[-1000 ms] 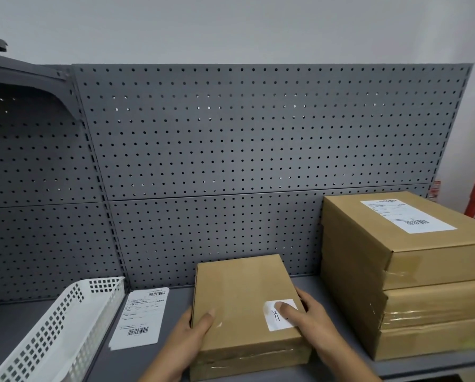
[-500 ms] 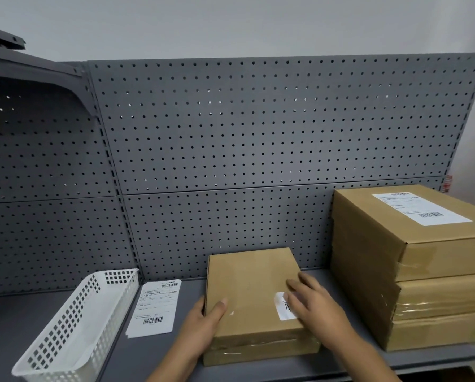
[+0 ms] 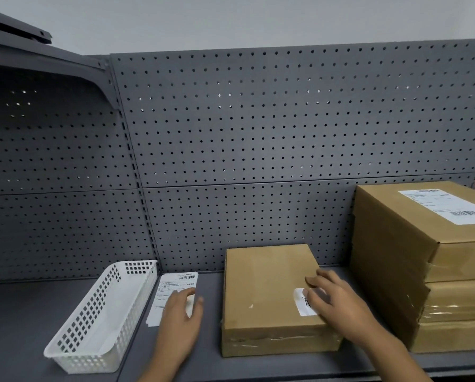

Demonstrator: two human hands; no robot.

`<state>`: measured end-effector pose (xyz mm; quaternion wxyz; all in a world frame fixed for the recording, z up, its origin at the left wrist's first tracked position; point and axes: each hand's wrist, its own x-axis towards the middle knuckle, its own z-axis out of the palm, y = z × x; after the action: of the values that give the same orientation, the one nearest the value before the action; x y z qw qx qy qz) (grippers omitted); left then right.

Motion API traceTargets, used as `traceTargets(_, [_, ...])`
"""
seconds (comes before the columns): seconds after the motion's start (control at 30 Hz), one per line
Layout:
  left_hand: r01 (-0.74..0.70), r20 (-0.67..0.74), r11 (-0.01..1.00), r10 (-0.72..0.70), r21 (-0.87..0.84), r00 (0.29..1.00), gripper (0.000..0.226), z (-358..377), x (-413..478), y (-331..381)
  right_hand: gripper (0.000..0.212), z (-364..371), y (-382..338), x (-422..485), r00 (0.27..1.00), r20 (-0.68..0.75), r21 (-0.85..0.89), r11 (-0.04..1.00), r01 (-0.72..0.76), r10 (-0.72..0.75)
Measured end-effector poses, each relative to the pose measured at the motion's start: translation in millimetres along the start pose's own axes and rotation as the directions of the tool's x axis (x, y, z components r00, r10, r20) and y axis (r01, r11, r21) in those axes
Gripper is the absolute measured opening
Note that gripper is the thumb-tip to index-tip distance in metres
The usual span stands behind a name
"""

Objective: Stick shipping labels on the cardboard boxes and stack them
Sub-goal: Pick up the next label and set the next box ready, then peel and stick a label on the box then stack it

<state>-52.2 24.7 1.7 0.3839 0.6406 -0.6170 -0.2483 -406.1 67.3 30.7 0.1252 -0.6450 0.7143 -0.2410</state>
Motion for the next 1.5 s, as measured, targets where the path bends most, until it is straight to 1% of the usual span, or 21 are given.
traceTargets(0.03, [-0.075, 0.015, 0.98, 0.074, 0.182, 0.997, 0.029, -4.4, 4.8, -14.5, 0.046, -0.9, 0.3, 1.1, 1.0, 0.007, -0.008, 1.0, 0.001, -0.001])
traceTargets(0.07, [-0.115, 0.055, 0.937, 0.102, 0.329, 0.993, 0.036, -7.2, 10.1, -27.9, 0.045, -2.0, 0.4, 1.9, 1.0, 0.013, -0.018, 1.0, 0.005, -0.005])
traceTargets(0.1, [-0.128, 0.101, 0.897, 0.094, 0.424, 0.99, 0.043, -9.8, 13.9, -37.8, 0.045, -3.4, 0.3, 2.8, 1.0, 0.021, -0.03, 0.999, 0.011, -0.01])
traceTargets(0.17, [-0.128, 0.158, 0.862, 0.056, 0.49, 0.986, 0.053, -14.3, 15.6, -46.6, 0.044, -6.4, -0.3, 4.9, 0.999, 0.044, -0.068, 0.997, 0.028, -0.025])
traceTargets(0.27, [-0.147, 0.178, 0.865, 0.068, 0.479, 0.982, 0.059, -17.8, 17.7, -54.5, 0.037, -11.4, -6.6, 8.5, 0.997, 0.077, -0.144, 0.989, 0.043, -0.032])
traceTargets(0.37, [-0.164, 0.2, 0.858, 0.073, 0.487, 0.977, 0.06, -20.2, 17.6, -57.2, 0.028, -12.8, -15.6, 11.7, 0.997, 0.065, -0.222, 0.974, 0.042, -0.028])
traceTargets(0.47, [-0.2, 0.188, 0.849, 0.121, 0.49, 0.975, 0.047, -23.1, 15.4, -52.2, 0.024, -7.8, -23.2, 14.8, 1.0, 0.014, -0.256, 0.967, 0.011, -0.008])
traceTargets(0.57, [-0.222, 0.167, 0.859, 0.162, 0.462, 0.973, 0.026, -26.6, 13.7, -48.6, 0.021, 0.7, -28.2, 15.9, 0.994, -0.105, -0.243, 0.97, -0.03, 0.004])
traceTargets(0.63, [-0.212, 0.137, 0.855, 0.167, 0.474, 0.976, 0.024, -28.9, 14.1, -47.0, 0.021, 3.6, -31.1, 15.4, 0.987, -0.163, -0.264, 0.963, -0.046, 0.002])
traceTargets(0.73, [-0.144, 0.066, 0.865, 0.128, 0.481, 0.99, 0.019, -32.5, 14.5, -40.9, 0.021, 4.7, -35.3, 13.8, 0.974, -0.225, -0.268, 0.962, -0.042, -0.021])
traceTargets(0.8, [-0.115, 0.044, 0.878, 0.107, 0.464, 0.993, 0.014, -35.1, 14.7, -36.6, 0.02, 4.6, -40.7, 11.1, 0.968, -0.248, -0.237, 0.971, -0.024, -0.037])
traceTargets(0.9, [-0.109, 0.048, 0.881, 0.098, 0.461, 0.994, 0.003, -37.7, 15.4, -33.8, 0.021, 4.0, -50.9, 5.6, 0.966, -0.251, -0.214, 0.977, 0.01, -0.065])
traceTargets(1.0, [-0.12, 0.057, 0.878, 0.106, 0.464, 0.993, 0.004, -40.3, 15.1, -33.8, 0.021, 2.9, -61.2, -0.1, 0.964, -0.251, -0.2, 0.979, 0.033, -0.084])
traceTargets(1.1, [-0.141, 0.03, 0.901, 0.141, 0.411, 0.99, 0.005, -43.9, 13.1, -30.8, 0.021, 2.5, -70.5, -6.0, 0.967, -0.245, -0.138, 0.99, 0.035, -0.068])
traceTargets(1.23, [-0.172, -0.074, 0.928, 0.207, 0.33, 0.975, 0.006, -47.0, 10.3, -12.3, 0.019, 2.4, -83.5, -12.5, 0.965, -0.258, -0.028, 0.999, 0.035, -0.041])
traceTargets(1.33, [-0.224, -0.138, 0.934, 0.27, 0.279, 0.953, 0.011, -46.3, 9.6, 9.5, 0.016, 2.8, -96.2, -15.9, 0.965, -0.259, 0.071, 0.995, 0.069, -0.049])
traceTargets(1.5, [-0.305, -0.179, 0.93, 0.342, 0.206, 0.922, 0.014, -38.4, 5.9, 49.5, 0.016, 5.4, -112.5, -14.7, 0.971, -0.237, 0.238, 0.967, 0.091, -0.032])
